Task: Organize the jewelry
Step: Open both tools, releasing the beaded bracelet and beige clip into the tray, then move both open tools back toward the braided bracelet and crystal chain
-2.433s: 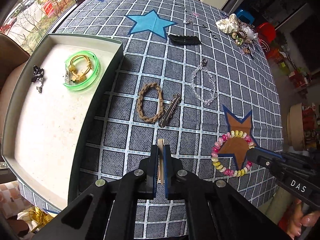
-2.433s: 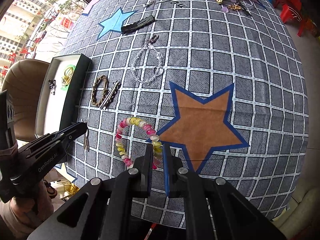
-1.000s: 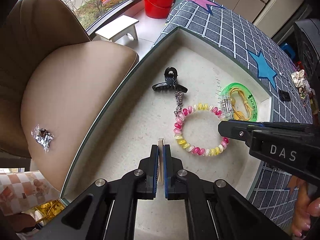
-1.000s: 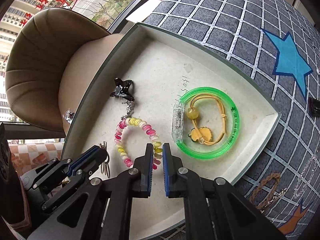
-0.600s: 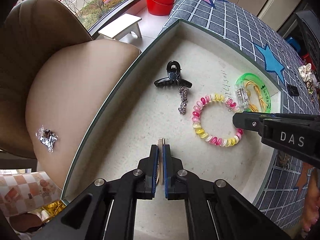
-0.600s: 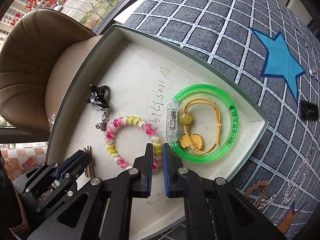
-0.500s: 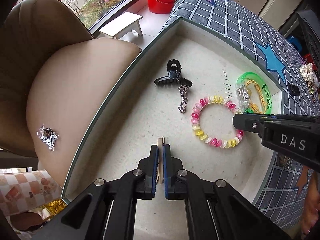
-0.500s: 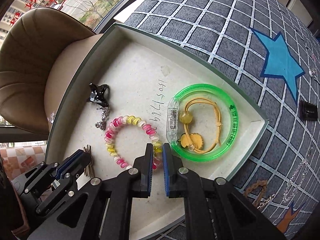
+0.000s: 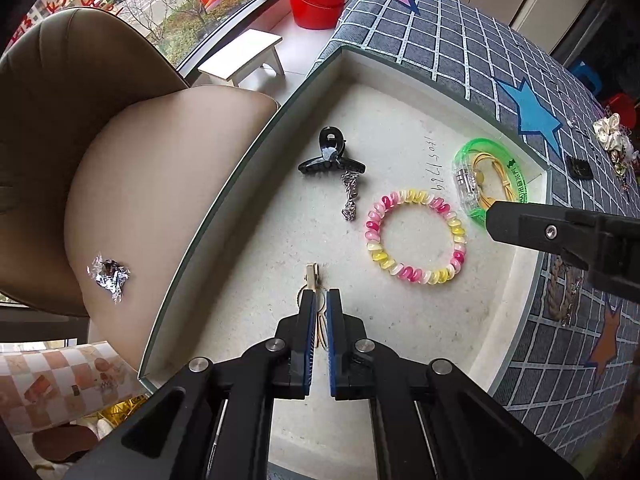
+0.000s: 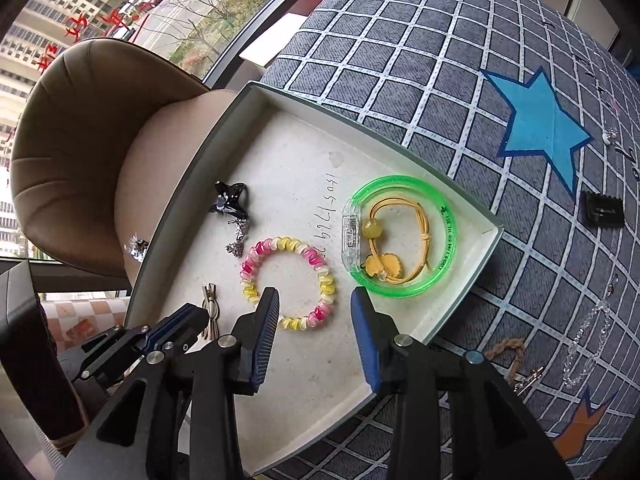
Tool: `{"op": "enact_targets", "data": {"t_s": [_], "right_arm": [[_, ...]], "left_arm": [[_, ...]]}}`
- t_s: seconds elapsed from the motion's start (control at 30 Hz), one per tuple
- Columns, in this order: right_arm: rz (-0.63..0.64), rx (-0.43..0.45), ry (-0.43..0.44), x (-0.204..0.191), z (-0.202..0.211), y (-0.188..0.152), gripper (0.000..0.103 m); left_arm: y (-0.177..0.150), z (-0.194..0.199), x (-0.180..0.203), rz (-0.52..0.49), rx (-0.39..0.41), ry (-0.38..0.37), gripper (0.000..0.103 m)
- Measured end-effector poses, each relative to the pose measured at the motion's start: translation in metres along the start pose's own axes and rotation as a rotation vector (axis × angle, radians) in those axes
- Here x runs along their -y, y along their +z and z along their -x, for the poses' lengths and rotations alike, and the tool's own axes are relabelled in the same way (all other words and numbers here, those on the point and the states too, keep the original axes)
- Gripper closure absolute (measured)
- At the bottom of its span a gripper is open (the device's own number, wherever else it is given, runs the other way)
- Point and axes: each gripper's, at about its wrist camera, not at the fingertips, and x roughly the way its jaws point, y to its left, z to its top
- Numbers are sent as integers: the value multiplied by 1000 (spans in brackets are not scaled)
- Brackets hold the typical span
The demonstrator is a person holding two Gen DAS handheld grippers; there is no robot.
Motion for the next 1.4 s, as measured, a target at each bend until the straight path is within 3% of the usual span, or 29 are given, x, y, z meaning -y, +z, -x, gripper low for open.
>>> {"op": "enact_targets", "data": {"t_s": [0.23, 0.27, 0.3, 0.33, 0.37, 0.4, 0.53, 0.63, 0.8, 0.9, 1.1, 1.2, 1.33, 1.4], "right_arm": [[-25, 37, 6, 17, 37, -21, 61], [-33, 41, 6, 20, 41, -26, 61], [-42, 44, 5, 25, 46, -30, 61], [-51, 47, 4, 29, 50, -35, 61], [-61, 49, 2, 33, 54, -40, 61], [-71, 51, 0, 38, 57, -44, 61], [-114, 62, -10, 56, 74, -59, 60], [-130, 76, -22, 68, 86, -71, 49], [-143, 93, -46, 83, 101, -85, 45], [-163, 98, -45, 92, 110, -92, 32], [-194, 106, -67, 109, 121, -108, 32], [-221, 110, -73, 122, 126, -118, 19], [-272, 122, -87, 145, 133, -133, 19], [-302, 117, -89, 158, 134, -140, 18]], "left_arm": [[-2, 27, 9, -1, 36, -15, 91], [-3, 29, 9, 1, 33, -18, 80], [-3, 31, 10, 1, 31, -14, 61], [-4, 35, 11, 3, 39, 4, 7], [-5, 42, 12, 1, 84, 40, 0], [-7, 51, 15, -21, 125, 61, 0], [-9, 67, 25, -51, 146, 68, 0], [-9, 74, 33, -68, 154, 103, 0], [-6, 79, 49, -89, 137, 76, 0], [-6, 82, 61, -109, 135, 59, 0], [-6, 92, 81, -126, 145, 14, 0], [-8, 96, 93, -146, 155, -24, 0], [-13, 95, 111, -183, 142, -74, 0], [-16, 90, 122, -201, 112, -62, 0]]}}
